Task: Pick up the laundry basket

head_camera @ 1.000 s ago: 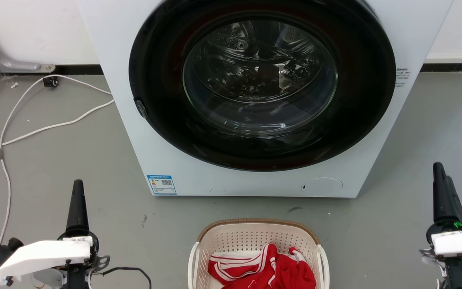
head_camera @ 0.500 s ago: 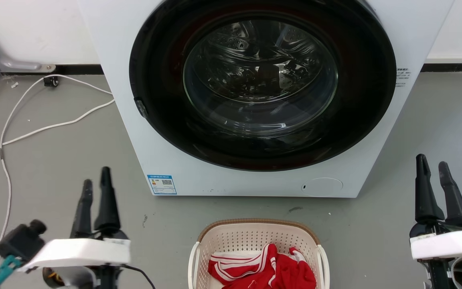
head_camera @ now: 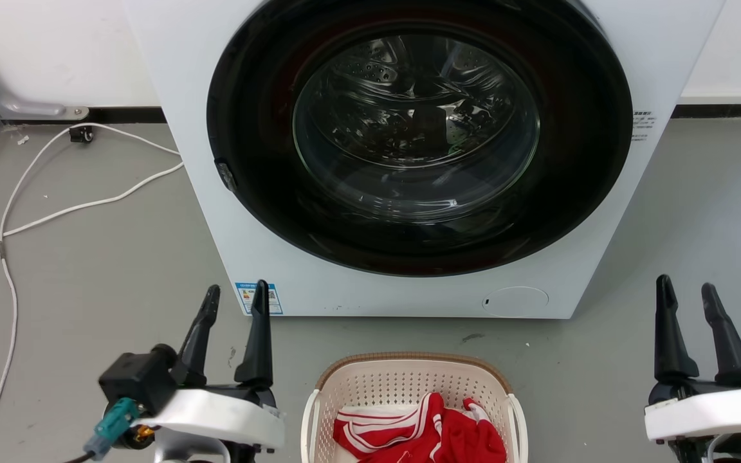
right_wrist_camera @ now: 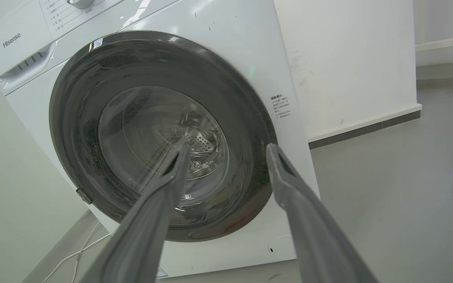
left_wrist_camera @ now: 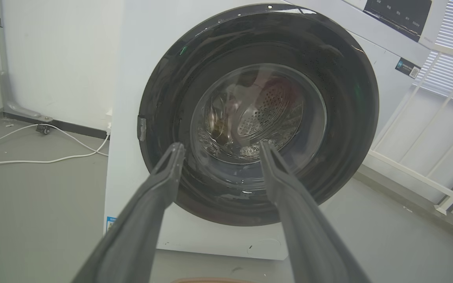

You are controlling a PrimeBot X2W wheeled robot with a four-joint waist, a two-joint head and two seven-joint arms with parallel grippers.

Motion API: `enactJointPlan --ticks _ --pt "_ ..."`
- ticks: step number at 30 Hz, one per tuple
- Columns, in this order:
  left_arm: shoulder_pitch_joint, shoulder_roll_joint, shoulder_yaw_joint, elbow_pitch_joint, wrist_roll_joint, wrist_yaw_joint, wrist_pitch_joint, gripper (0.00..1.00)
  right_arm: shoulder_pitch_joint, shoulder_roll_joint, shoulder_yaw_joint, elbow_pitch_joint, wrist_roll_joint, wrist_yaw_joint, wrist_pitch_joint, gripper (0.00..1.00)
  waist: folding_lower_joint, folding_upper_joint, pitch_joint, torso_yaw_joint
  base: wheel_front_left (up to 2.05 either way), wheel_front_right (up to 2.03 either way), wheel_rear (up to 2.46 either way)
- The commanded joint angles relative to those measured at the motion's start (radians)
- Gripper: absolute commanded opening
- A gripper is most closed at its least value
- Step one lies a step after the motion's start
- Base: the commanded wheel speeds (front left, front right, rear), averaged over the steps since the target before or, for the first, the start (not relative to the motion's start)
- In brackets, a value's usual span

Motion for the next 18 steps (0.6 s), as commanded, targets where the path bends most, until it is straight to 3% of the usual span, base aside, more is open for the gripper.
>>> enactJointPlan --ticks 1,18 --pt "0.003 0.02 -0.027 0.003 0.035 0.015 -0.012 1.0 0.005 -0.003 -0.002 0.005 -0.041 0.0 -0.011 1.0 0.0 0.0 -0.002 0.0 0.0 0.0 0.0" --pt "0.001 0.082 -0.149 0.072 0.163 0.073 -0.051 1.0 0.026 -0.003 -0.003 0.048 -0.171 0.0 -0.033 1.0 0.0 0.0 -0.01 -0.005 0.0 0.0 0.0"
